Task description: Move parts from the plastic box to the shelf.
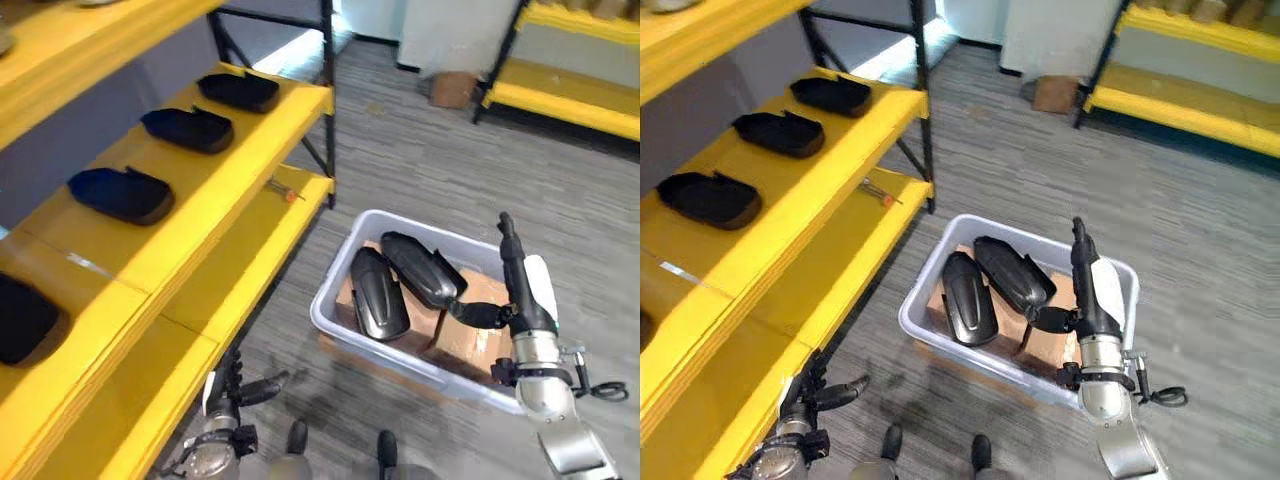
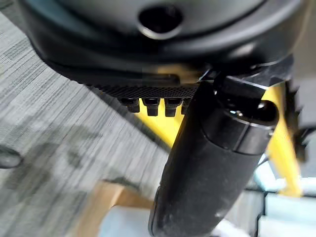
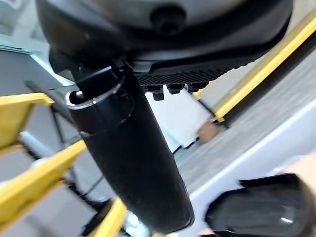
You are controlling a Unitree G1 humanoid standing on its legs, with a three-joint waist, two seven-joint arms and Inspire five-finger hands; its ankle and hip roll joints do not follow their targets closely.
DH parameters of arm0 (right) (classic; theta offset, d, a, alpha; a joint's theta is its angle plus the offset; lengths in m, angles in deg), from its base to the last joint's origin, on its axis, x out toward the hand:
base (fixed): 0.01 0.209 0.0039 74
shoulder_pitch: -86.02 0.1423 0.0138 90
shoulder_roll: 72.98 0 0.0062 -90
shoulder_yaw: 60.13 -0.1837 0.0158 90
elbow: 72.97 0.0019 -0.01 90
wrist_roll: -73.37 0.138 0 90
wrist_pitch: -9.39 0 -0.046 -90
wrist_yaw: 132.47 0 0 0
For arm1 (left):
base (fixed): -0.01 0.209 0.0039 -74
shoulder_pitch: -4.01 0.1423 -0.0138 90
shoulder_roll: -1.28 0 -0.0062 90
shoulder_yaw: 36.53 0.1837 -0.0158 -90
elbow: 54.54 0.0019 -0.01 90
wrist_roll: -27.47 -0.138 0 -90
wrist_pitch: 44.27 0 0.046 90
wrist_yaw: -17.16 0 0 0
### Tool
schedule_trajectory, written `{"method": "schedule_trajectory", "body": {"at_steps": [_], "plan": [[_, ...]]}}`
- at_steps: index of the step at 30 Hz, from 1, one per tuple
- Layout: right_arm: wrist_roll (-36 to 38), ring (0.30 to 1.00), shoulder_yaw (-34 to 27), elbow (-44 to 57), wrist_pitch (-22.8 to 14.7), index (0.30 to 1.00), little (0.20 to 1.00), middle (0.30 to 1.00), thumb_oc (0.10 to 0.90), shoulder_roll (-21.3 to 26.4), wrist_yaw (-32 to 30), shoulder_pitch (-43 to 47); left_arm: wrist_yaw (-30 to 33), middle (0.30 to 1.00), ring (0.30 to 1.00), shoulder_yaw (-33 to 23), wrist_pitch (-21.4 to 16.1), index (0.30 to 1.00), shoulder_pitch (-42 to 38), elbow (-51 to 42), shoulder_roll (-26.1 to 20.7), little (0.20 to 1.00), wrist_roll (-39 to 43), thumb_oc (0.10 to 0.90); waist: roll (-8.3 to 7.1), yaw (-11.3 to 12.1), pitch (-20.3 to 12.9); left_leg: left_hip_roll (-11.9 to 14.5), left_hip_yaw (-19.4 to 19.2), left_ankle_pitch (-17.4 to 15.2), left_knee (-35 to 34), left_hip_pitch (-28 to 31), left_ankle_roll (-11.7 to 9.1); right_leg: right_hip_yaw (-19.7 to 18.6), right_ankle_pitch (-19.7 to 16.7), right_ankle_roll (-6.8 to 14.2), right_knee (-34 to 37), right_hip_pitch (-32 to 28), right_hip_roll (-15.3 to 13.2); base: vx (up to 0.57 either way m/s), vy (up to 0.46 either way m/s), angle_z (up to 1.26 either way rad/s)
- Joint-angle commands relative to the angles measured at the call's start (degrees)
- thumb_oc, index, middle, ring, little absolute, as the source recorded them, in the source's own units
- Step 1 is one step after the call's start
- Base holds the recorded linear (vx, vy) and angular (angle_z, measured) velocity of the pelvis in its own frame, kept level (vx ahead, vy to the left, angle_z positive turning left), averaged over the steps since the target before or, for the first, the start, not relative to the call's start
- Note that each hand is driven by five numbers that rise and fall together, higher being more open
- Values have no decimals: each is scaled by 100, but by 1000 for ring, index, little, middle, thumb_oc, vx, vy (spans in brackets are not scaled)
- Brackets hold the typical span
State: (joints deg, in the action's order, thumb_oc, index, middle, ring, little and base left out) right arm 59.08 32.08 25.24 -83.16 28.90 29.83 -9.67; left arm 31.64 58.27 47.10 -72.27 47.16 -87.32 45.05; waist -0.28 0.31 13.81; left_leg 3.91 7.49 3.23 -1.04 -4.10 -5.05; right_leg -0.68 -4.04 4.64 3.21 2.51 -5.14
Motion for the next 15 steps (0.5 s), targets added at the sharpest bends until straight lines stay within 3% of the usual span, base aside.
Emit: {"method": "schedule_trajectory", "body": {"at_steps": [1, 5, 15], "plan": [[25, 1000, -202, 577, -533, 1000, 1000, 1000, 900, 79, -147, 551, 37, 1000, 1000, -324, -550, 1000, 0, -572, -304, 1000, -115, 900, -79, 135, -162, 80, 82, 234, 17, -277, 49, 568, 664, 60, 165, -733, 309, 137, 185, -89], [61, 1000, -248, 624, -467, 1000, 1000, 1000, 900, -57, -49, 319, 38, 1000, 1000, -334, -518, 1000, 81, -532, -455, 1000, -147, 900, -123, 33, -255, 20, -261, 92, -126, 67, 212, 339, 678, 121, 119, -790, 165, 123, 193, -38], [-34, 1000, -241, 608, -387, 1000, 1000, 1000, 900, -104, 25, 271, -5, 1000, 1000, -313, -494, 1000, 158, -546, -640, 1000, -132, 900, -221, -43, -197, -94, -756, -156, -38, 94, 446, -32, 610, 300, 20, -514, -80, 27, 133, -29]]}}
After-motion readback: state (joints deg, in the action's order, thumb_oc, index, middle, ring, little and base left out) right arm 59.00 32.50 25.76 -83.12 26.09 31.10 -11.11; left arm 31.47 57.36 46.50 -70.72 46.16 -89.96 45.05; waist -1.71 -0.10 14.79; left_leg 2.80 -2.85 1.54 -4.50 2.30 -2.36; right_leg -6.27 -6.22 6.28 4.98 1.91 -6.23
